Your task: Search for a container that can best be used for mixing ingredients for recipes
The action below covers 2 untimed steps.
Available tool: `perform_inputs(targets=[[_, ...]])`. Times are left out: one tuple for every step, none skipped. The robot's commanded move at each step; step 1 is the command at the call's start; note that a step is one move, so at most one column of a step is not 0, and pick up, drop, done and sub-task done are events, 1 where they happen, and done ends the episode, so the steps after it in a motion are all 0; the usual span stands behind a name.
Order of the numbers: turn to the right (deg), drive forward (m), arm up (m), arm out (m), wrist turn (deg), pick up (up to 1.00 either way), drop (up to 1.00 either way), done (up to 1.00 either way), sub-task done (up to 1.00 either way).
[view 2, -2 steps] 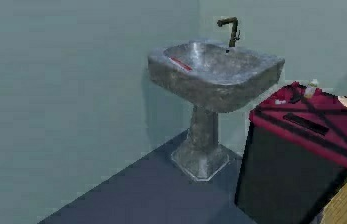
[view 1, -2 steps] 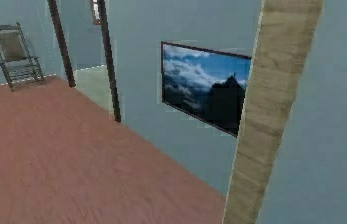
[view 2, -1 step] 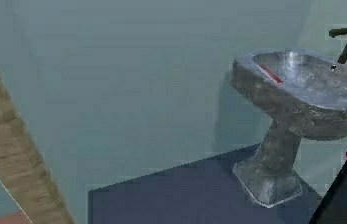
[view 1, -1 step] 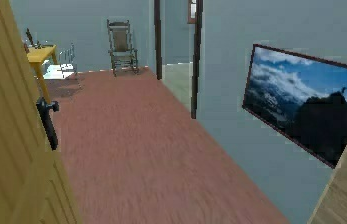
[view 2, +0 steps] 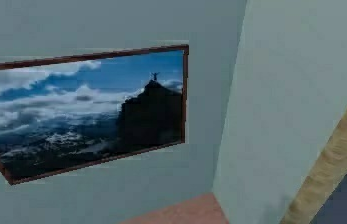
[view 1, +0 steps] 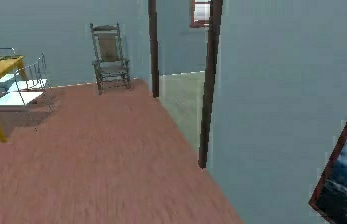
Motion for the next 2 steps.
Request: perform_inputs(targets=[[0.0, 1.0, 0.0, 0.0, 0.0, 0.0, 0.0, 0.0, 0.0], [-6.0, 0.0, 0.0, 0.0, 0.0, 0.0, 0.0, 0.0, 0.0]])
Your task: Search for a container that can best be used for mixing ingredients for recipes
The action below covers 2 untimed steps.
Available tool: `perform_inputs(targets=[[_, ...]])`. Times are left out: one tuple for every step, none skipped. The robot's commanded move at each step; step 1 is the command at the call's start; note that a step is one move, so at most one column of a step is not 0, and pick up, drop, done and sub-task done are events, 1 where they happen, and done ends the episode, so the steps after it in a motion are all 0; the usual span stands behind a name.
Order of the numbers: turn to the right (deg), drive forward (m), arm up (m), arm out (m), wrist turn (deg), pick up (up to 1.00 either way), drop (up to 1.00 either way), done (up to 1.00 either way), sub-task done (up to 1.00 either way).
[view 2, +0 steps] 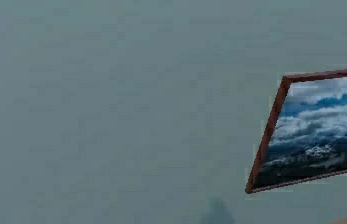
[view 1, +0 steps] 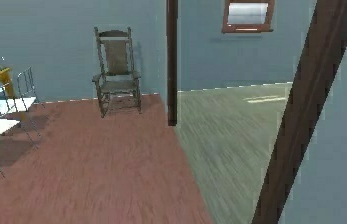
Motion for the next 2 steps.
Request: perform_inputs(targets=[[0.0, 0.65, 0.0, 0.0, 0.0, 0.0, 0.0, 0.0, 0.0], [30.0, 0.0, 0.0, 0.0, 0.0, 0.0, 0.0, 0.0, 0.0]])
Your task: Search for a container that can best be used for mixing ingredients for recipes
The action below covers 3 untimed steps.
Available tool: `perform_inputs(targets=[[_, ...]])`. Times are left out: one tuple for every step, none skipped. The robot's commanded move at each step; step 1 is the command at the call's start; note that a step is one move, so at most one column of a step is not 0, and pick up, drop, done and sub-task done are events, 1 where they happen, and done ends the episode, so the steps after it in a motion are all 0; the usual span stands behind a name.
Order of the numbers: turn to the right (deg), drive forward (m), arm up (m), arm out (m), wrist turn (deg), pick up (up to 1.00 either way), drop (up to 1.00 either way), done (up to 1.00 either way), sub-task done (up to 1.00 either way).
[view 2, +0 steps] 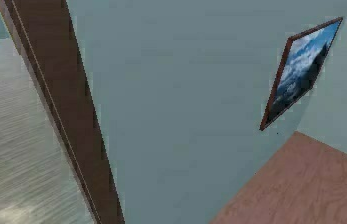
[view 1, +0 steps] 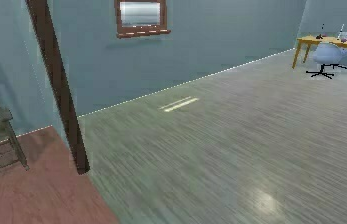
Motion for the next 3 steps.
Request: perform_inputs(targets=[[0.0, 0.3, 0.0, 0.0, 0.0, 0.0, 0.0, 0.0, 0.0], [24.0, 0.0, 0.0, 0.0, 0.0, 0.0, 0.0, 0.0, 0.0], [0.0, 1.0, 0.0, 0.0, 0.0, 0.0, 0.0, 0.0, 0.0]])
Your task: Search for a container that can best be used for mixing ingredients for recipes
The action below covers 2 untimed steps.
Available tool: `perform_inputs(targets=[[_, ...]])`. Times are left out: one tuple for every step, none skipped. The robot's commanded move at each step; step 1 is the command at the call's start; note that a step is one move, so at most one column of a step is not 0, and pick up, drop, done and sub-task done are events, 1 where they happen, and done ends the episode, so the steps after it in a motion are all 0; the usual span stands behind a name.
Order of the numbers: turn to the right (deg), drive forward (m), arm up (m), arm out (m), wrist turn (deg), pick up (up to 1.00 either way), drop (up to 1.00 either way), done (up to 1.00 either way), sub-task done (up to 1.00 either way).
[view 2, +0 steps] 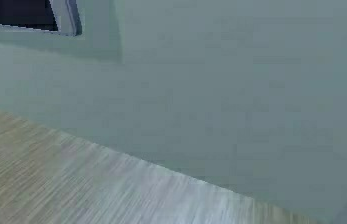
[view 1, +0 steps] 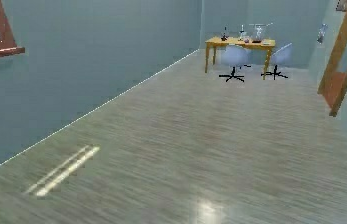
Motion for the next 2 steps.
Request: perform_inputs(targets=[[0.0, 1.0, 0.0, 0.0, 0.0, 0.0, 0.0, 0.0, 0.0], [0.0, 1.0, 0.0, 0.0, 0.0, 0.0, 0.0, 0.0, 0.0]])
